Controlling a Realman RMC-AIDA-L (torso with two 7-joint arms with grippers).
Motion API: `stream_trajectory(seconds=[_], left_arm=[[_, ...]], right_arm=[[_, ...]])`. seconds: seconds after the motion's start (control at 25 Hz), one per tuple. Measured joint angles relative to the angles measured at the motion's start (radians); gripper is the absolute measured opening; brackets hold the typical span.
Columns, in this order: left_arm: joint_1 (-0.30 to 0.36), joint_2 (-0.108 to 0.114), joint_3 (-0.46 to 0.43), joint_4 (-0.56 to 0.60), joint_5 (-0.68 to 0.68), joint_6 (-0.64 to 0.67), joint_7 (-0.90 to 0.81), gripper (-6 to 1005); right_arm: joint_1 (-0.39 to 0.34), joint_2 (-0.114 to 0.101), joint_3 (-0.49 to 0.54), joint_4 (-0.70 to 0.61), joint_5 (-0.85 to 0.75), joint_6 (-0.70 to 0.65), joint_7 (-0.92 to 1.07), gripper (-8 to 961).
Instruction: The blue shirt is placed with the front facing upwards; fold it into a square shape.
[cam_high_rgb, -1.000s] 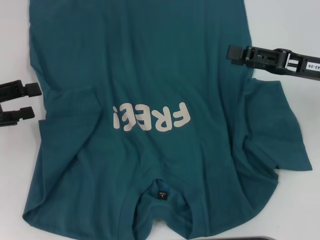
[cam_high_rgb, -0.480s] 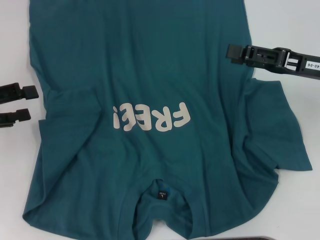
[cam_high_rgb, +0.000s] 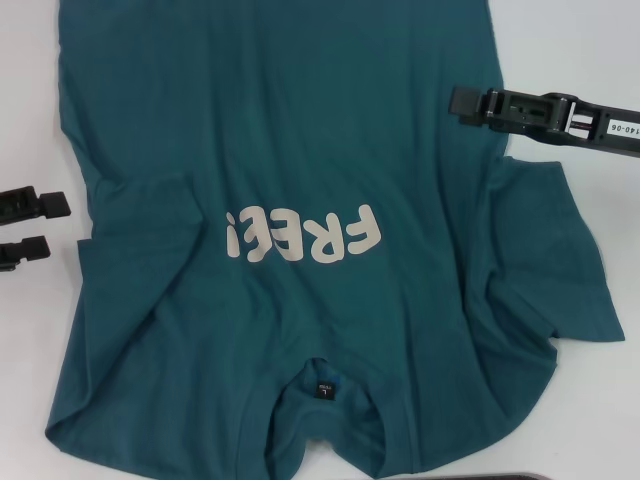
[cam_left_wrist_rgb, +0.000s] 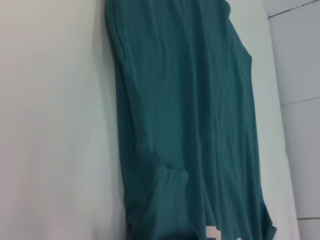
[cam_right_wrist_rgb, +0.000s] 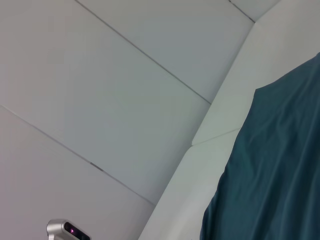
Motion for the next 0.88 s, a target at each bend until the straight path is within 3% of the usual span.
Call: stream_trajectory(seconds=[0.44,0.88], left_arm=[[-0.003,-0.038,0.063,0.007,0.0,-0.096,0.016,891],[-0.016,-0.049,0.087,0.01,0.0,-0.148,0.026,890]], right_arm=[[-0.006,0.004,0.0,0.0,0.001,0.002,0.002,899],[-0.008,0.002,0.001,0.0,0.001,0.001,0.0,900]])
